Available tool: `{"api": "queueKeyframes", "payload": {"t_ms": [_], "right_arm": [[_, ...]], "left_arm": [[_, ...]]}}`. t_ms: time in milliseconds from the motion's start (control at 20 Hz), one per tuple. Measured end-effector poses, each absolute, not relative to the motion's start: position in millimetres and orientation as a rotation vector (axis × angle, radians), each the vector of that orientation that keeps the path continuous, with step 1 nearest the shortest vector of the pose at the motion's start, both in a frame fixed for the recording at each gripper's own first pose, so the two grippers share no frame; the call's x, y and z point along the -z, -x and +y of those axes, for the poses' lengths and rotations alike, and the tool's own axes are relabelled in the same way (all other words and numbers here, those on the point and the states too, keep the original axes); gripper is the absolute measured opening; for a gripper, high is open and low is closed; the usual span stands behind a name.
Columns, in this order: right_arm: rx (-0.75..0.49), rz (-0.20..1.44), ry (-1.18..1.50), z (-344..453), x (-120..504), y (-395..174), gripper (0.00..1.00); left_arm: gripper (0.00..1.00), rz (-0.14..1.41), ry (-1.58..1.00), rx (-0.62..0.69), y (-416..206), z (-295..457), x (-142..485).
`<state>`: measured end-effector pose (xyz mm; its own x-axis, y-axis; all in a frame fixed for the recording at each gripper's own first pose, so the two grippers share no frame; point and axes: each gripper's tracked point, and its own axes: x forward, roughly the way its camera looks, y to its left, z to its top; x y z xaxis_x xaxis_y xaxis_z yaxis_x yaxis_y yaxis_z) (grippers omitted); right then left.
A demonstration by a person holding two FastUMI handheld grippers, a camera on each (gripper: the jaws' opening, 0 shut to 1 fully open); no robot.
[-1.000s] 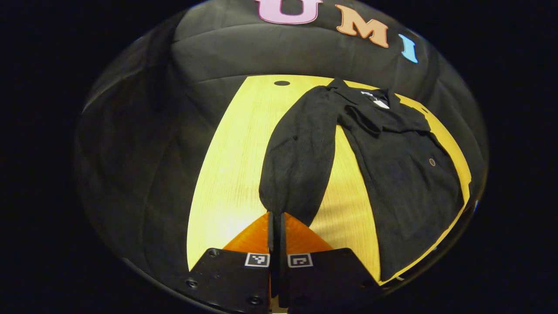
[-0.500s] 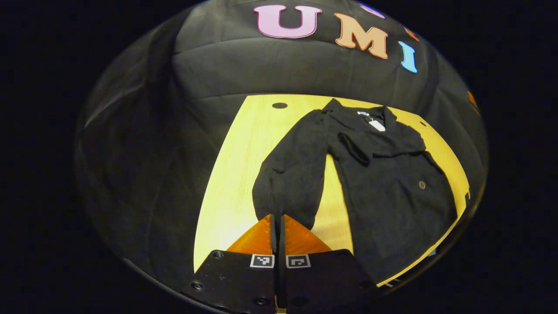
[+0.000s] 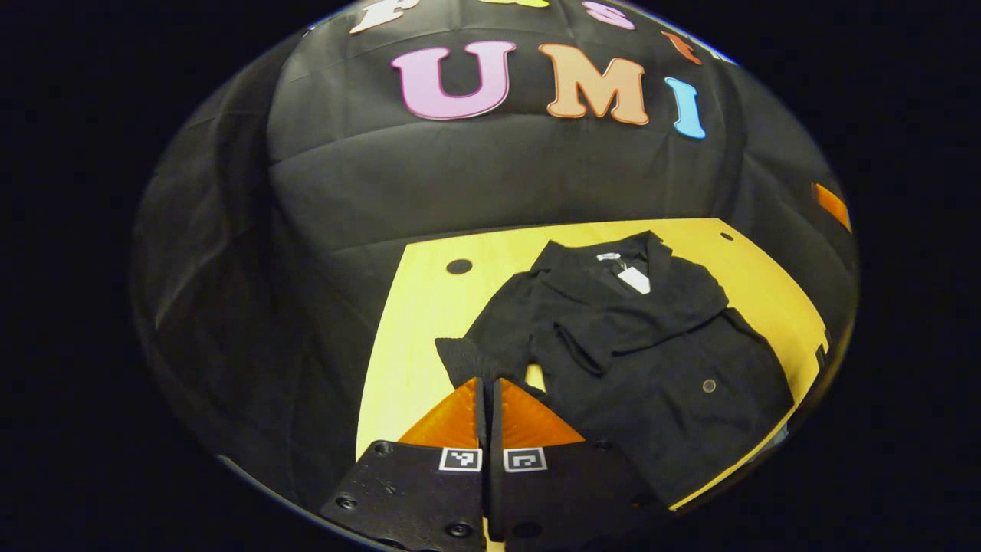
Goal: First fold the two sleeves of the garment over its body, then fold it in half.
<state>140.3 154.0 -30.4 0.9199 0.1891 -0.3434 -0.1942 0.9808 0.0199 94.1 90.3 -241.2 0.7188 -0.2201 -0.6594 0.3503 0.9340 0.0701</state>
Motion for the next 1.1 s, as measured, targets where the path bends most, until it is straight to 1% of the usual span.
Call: {"api": "queueKeyframes", "payload": {"t_ms": [350,550,850,1100], "right_arm": [[-0.136,0.356,-0.005,102.5,32.7,-142.2,0.97],[-0.094,0.366,-0.017,68.5,36.3,-138.4,0.97],[-0.03,0.388,-0.043,17.8,45.7,-129.1,0.97],[0.01,0.419,-0.048,-16.6,59.7,-126.1,0.97]], "left_arm": [[0.0,0.652,-0.234,0.436,-119.7,10.9,218.8],[0.0,0.648,-0.25,0.507,-128.7,-39.6,215.7],[0.0,0.636,-0.28,0.627,-137.6,-128.0,218.3],[0.0,0.649,-0.3,0.705,-139.4,-195.2,236.3]]}}
